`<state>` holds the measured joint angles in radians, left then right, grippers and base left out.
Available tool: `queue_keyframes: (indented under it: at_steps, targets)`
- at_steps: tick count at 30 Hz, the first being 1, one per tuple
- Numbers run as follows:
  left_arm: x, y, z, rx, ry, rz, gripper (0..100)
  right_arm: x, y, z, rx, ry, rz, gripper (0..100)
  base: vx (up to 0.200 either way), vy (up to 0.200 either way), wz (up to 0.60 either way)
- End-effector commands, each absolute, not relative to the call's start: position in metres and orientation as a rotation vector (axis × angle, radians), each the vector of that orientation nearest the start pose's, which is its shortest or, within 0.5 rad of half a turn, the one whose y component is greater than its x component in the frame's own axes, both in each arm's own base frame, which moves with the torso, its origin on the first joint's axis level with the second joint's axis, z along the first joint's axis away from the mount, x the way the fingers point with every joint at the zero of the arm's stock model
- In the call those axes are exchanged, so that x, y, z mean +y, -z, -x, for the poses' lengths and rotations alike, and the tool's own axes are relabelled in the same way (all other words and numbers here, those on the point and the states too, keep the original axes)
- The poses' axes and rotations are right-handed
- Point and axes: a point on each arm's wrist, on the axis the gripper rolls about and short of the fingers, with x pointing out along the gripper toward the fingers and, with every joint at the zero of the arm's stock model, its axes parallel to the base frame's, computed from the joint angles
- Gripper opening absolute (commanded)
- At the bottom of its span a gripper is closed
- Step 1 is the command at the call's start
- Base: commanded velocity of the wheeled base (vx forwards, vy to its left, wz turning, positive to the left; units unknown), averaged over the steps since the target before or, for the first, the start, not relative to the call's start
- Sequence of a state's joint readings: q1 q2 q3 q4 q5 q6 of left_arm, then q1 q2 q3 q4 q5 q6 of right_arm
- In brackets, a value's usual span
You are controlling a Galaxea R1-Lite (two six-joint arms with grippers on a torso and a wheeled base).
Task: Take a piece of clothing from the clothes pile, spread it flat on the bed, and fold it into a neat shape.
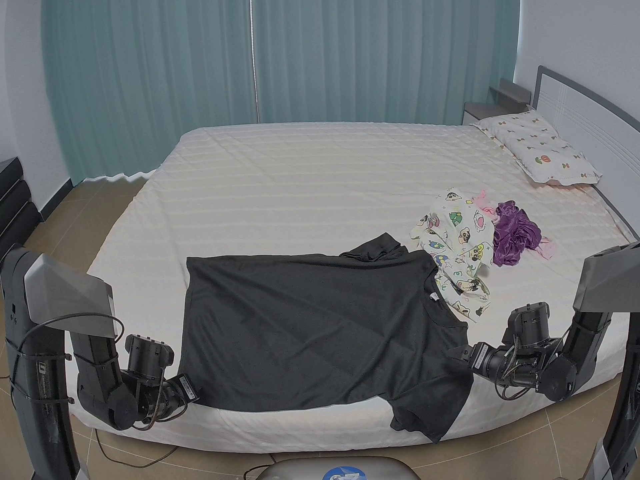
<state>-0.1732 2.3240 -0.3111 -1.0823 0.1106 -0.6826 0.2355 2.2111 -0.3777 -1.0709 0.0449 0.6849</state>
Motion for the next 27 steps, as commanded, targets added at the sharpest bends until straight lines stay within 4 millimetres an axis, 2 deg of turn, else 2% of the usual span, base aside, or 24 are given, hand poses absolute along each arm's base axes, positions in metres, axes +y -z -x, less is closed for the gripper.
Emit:
queue_keyframes:
  at_steps: [1,12,21,27]
  targets:
    - [-0.043,0.058,-0.255,0.915,-0.261,0.493,0,0.066,0.030,-0.271,0.858,0.015,-0.551,100,0.000,0.000,0.00]
    - [-0.039,0.057,-0.248,0.920,-0.306,0.476,0,0.065,0.050,-0.272,0.908,-0.011,-0.440,100,0.000,0.000,0.00]
    - [-0.037,0.060,-0.243,0.949,-0.309,0.453,0,0.067,0.061,-0.293,0.872,-0.021,-0.410,100,0.000,0.000,0.00]
    - [-0.036,0.060,-0.242,0.957,-0.315,0.453,0,0.067,0.062,-0.300,0.866,-0.034,-0.400,100,0.000,0.000,0.00]
